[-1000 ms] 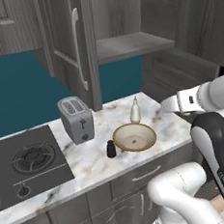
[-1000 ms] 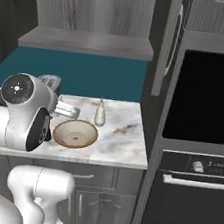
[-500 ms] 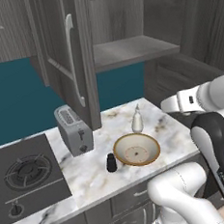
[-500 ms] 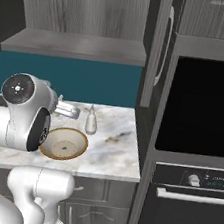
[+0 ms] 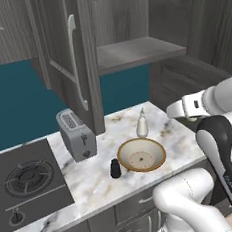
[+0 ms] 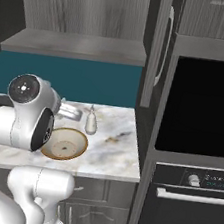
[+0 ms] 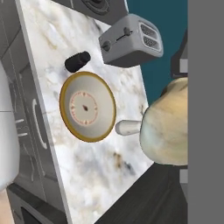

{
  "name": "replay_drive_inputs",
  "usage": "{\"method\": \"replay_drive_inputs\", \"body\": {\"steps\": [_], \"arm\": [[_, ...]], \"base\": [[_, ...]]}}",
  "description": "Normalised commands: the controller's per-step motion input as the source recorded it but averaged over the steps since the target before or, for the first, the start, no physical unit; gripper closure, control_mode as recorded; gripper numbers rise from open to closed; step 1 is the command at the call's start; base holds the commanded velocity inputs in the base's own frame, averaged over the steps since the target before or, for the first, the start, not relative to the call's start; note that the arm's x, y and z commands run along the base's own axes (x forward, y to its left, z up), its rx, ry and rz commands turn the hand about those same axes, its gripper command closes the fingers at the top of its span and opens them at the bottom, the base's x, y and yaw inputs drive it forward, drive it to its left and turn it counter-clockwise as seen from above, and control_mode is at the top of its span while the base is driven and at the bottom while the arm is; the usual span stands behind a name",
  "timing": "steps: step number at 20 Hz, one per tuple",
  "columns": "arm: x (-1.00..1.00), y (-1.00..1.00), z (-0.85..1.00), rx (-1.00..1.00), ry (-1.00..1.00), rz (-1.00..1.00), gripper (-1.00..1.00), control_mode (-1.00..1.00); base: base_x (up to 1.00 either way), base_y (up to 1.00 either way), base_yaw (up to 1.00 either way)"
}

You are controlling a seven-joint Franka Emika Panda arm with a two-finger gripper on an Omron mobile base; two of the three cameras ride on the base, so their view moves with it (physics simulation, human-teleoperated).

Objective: Retrieve the bottle and the shaker from the cabinet and place them next to the mixing bowl on the counter. Then add garlic from the fridge to the mixing bowl.

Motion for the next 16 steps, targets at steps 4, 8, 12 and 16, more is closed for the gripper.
{"method": "replay_drive_inputs", "body": {"steps": [4,8,12,16], "arm": [[0.18,-0.08,-0.53,0.00,0.01,0.02,1.00,-1.00],[0.18,-0.03,-0.56,0.00,0.01,0.01,1.00,-1.00],[0.30,0.00,-0.48,0.00,0.03,0.00,1.00,-1.00],[0.39,0.00,-0.42,0.00,0.06,0.00,1.00,-1.00]], "base": [[0.00,0.00,0.00],[0.00,0.00,0.00],[0.00,0.00,0.00],[0.00,0.00,0.00]]}}
